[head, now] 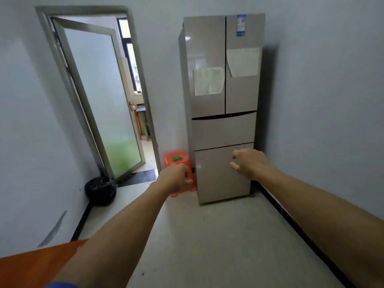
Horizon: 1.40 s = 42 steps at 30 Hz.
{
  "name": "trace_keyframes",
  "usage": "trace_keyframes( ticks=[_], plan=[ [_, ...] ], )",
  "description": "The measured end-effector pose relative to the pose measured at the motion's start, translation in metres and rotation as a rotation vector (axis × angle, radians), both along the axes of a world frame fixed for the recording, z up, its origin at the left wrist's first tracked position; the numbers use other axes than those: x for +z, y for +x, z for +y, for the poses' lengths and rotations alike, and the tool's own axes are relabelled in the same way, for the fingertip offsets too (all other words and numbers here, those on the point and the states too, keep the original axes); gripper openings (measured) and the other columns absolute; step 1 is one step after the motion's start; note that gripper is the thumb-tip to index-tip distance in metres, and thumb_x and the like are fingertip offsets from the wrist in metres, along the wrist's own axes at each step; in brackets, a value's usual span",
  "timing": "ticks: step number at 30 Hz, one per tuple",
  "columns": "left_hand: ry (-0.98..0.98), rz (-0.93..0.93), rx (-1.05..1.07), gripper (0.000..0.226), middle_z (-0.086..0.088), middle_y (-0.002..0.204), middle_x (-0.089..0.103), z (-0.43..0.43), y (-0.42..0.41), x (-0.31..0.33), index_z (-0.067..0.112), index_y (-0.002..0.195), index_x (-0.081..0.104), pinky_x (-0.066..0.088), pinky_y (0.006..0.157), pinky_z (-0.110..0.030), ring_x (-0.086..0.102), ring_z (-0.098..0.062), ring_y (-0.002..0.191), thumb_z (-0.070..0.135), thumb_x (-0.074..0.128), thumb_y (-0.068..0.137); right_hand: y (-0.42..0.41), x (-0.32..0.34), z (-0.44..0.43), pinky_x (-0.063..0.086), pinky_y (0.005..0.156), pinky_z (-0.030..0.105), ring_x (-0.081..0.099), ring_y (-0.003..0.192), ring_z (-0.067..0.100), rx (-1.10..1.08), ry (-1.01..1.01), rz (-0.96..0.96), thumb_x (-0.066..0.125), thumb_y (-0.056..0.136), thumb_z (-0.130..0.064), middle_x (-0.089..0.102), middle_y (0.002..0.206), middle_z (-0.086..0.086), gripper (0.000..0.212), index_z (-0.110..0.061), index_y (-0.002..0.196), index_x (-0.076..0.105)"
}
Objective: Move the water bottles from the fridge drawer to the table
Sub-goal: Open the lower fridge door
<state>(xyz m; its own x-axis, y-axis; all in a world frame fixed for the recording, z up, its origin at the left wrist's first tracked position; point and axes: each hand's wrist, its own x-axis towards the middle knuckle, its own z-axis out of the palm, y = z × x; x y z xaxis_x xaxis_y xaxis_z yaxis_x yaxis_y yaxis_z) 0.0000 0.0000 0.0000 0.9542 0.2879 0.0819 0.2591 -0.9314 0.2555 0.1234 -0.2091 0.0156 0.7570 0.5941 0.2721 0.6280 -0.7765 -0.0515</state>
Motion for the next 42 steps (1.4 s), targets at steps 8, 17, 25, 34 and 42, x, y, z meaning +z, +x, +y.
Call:
trace_keyframes(
  ticks=[8,17,25,34,42],
  plan=[
    [-0.084,0.028,0.044,0.022,0.003,0.088,0.060,0.055,0.088,-0.022,0.013,0.098,0.065,0.030,0.052,-0.015,0.056,-0.010,0.077,0.032,0.064,0.087,0.119,-0.026,0.059,0.042,0.076,0.035,0.059,0.102,0.025,-0.017,-0.068,-0.001,0.049,0.095,-0.041,0.062,0.117,0.007,0.035,-0.019,0.121,0.054],
    [-0.152,0.058,0.054,0.017,-0.002,0.093,0.066,0.158,0.243,-0.060,0.014,0.092,0.064,0.037,0.058,-0.015,0.063,-0.014,0.079,0.031,0.064,0.087,0.274,-0.055,0.144,0.049,0.079,0.037,0.060,0.097,0.023,-0.009,-0.092,-0.031,0.047,0.095,-0.042,0.063,0.113,0.004,0.035,-0.020,0.121,0.053],
    [-0.166,0.074,0.020,0.018,-0.003,0.088,0.066,0.253,0.388,-0.057,0.014,0.089,0.063,0.045,0.062,-0.019,0.064,-0.015,0.077,0.032,0.059,0.090,0.397,-0.055,0.225,0.050,0.079,0.039,0.059,0.093,0.022,-0.025,-0.128,-0.019,0.045,0.096,-0.044,0.060,0.108,0.003,0.033,-0.020,0.116,0.053],
    [-0.260,0.008,0.045,0.027,-0.002,0.072,0.062,0.307,0.541,-0.078,0.025,0.068,0.055,0.055,0.073,-0.039,0.062,-0.022,0.071,0.039,0.055,0.091,0.547,-0.079,0.290,0.048,0.077,0.038,0.059,0.097,0.024,-0.003,-0.163,0.001,0.041,0.097,-0.044,0.060,0.112,0.004,0.034,-0.018,0.117,0.053],
    [-0.477,-0.102,0.148,0.049,-0.019,0.092,0.064,0.357,0.695,-0.074,0.001,0.092,0.060,0.046,0.084,-0.042,0.060,-0.031,0.089,0.043,0.036,0.099,0.708,-0.101,0.359,0.045,0.083,0.040,0.053,0.110,0.029,0.032,-0.169,0.044,0.042,0.098,-0.042,0.055,0.122,0.009,0.039,-0.014,0.125,0.050]
  ],
)
